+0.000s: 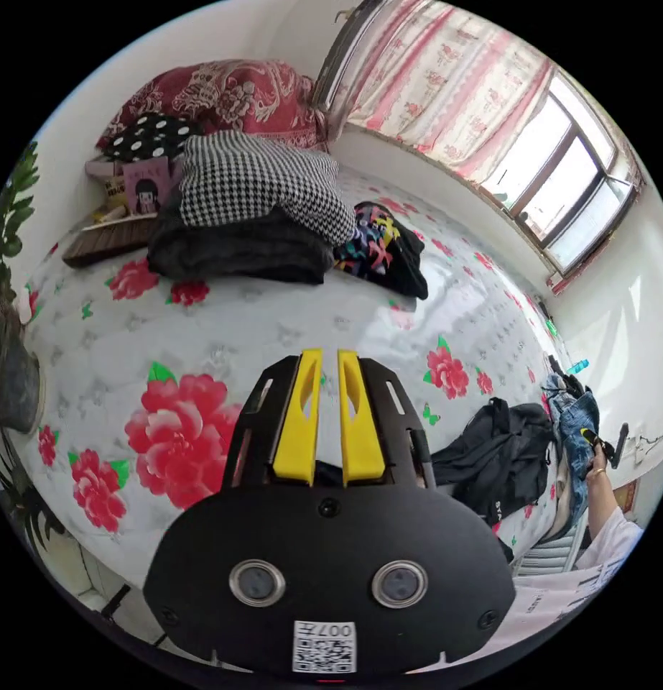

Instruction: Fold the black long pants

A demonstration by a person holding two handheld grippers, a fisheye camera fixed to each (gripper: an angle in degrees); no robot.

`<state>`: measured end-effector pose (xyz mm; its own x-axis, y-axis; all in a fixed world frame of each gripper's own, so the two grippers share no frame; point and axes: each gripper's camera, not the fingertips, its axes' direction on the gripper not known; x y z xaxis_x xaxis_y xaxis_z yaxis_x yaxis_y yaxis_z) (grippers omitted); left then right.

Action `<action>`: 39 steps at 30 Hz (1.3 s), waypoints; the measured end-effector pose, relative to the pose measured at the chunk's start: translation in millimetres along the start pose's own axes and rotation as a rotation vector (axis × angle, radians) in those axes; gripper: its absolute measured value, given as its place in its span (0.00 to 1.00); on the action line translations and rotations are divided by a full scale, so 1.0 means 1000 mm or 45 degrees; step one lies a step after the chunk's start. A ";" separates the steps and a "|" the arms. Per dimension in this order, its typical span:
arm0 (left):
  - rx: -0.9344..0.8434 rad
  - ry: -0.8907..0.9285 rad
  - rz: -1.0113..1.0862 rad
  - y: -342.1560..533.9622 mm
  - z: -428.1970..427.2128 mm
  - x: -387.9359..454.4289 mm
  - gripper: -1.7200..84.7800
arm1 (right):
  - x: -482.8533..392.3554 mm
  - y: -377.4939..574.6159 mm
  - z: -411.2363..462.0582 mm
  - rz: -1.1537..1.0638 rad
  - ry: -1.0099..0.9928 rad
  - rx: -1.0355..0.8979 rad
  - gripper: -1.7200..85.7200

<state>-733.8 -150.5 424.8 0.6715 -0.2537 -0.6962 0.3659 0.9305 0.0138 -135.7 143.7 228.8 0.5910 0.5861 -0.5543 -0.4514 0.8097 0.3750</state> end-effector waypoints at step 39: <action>-0.384 0.110 0.084 0.200 -0.037 -0.026 0.12 | -0.275 0.303 -0.028 -0.936 -0.379 -0.667 0.13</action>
<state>-702.1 52.5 419.1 0.6255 -0.1789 -0.7594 0.1074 0.9838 -0.1434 -454.3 227.2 474.3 0.9599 -0.0234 -0.2793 -0.0982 0.9053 -0.4134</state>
